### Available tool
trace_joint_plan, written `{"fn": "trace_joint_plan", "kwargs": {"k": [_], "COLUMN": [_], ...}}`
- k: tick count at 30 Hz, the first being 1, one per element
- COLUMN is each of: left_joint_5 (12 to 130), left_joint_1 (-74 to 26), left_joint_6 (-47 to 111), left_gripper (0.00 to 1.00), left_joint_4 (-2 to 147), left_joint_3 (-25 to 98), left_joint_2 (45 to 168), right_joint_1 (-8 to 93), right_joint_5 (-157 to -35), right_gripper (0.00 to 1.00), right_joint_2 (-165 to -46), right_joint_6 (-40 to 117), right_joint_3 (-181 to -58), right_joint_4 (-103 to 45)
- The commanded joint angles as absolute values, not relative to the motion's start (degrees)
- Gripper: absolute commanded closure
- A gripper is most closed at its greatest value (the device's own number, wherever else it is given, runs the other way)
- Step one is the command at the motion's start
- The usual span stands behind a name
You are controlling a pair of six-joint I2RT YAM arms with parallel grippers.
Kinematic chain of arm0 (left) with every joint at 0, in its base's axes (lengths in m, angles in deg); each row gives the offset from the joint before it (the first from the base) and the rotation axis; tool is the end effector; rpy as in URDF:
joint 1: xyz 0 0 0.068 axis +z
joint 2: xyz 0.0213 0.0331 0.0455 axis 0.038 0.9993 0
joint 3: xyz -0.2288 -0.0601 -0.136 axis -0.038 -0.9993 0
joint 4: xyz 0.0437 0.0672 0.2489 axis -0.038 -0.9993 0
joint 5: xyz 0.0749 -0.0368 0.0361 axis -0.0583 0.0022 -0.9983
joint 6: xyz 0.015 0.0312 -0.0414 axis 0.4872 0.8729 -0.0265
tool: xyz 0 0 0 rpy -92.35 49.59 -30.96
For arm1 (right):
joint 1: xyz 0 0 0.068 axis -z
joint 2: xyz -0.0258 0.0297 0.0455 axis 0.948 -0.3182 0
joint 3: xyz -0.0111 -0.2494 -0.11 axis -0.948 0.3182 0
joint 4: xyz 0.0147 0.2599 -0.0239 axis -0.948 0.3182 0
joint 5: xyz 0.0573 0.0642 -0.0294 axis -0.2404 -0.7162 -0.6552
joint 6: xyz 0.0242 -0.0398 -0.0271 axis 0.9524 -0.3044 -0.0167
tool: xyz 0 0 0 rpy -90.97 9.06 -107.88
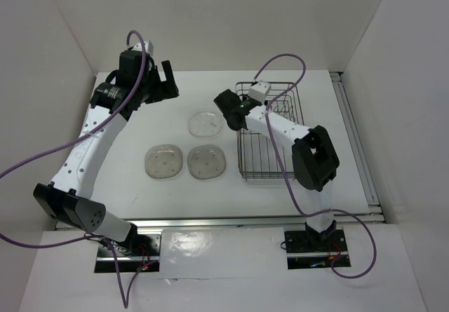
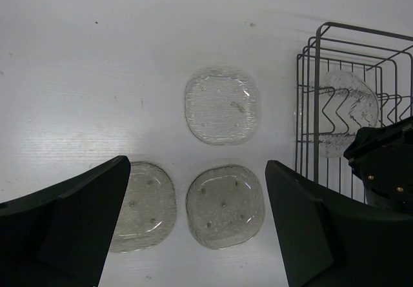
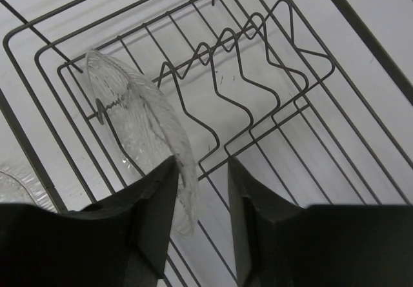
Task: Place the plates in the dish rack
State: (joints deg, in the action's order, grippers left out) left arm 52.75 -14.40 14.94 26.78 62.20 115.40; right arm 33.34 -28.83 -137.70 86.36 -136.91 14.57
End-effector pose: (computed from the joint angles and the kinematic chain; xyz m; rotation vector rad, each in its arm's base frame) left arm 0.3017 -0.0832 0.4383 -0.3238 2.0693 -0.2916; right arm 0.3447 0.2311 0.2461 0.5593 1.9982 -0.4816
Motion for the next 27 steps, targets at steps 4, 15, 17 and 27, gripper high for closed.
{"fn": "trace_joint_plan", "kwargs": {"k": [4, 15, 17, 27], "left_joint_5": [52.16, 51.63, 53.64, 61.03], "left_joint_1": [-14.08, -14.08, -14.08, -11.36], "left_joint_6": [16.47, 15.94, 16.56, 15.42], "left_gripper": [0.0, 0.0, 0.0, 0.01], "left_joint_4": [28.45, 33.02, 33.63, 41.64], "left_joint_3": [63.28, 58.81, 58.8, 62.22], "left_joint_2": [115.01, 120.28, 124.41, 145.84], "right_joint_1": [34.53, 33.48, 32.77, 27.76], "right_joint_5": [-32.11, -32.23, -30.91, -47.91], "right_gripper": [0.33, 0.14, 0.14, 0.03], "right_joint_2": [-136.24, -131.42, -128.44, -101.99], "right_joint_6": [77.51, 69.68, 69.68, 54.92], "right_joint_3": [-137.33, -144.09, -144.8, -124.43], "right_joint_4": [5.73, 4.66, 7.48, -9.2]}}
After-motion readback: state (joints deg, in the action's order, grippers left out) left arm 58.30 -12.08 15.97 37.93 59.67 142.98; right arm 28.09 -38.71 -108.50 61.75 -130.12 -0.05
